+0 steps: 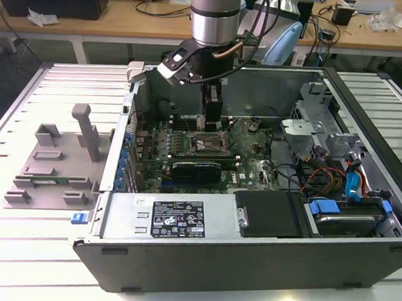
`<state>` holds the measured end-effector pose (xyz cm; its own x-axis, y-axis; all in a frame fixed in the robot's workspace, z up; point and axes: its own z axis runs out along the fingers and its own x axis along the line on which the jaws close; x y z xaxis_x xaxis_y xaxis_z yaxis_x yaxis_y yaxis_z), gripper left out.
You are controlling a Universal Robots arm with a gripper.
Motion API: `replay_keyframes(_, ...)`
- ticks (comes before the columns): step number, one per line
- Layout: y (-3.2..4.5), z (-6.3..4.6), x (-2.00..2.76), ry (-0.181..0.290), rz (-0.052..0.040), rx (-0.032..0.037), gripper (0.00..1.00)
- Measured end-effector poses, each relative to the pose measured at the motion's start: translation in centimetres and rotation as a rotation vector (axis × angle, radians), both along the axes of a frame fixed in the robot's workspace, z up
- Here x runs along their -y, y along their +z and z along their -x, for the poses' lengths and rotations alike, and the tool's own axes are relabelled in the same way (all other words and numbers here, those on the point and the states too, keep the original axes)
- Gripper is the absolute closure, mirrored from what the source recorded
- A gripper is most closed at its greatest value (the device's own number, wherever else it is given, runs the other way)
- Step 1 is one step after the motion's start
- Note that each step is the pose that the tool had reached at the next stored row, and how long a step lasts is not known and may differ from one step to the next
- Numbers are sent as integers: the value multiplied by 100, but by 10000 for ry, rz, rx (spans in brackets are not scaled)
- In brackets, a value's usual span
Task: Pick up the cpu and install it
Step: 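Place the cpu into insertion slot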
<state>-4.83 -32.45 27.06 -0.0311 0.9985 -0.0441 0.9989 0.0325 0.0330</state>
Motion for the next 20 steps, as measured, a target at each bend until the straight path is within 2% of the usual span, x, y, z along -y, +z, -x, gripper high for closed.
replay_keyframes(1,-10,6,-1,0,-2,176,46)
replay_keyframes(2,-22,23,0,-1,1,261,46)
replay_keyframes(4,-42,49,-2,-2,-1,323,46)
replay_keyframes(8,-103,64,-21,0,1,348,46)
replay_keyframes(15,-274,64,-36,0,1,352,46)
replay_keyframes(20,-329,53,-40,-9,1,351,46)
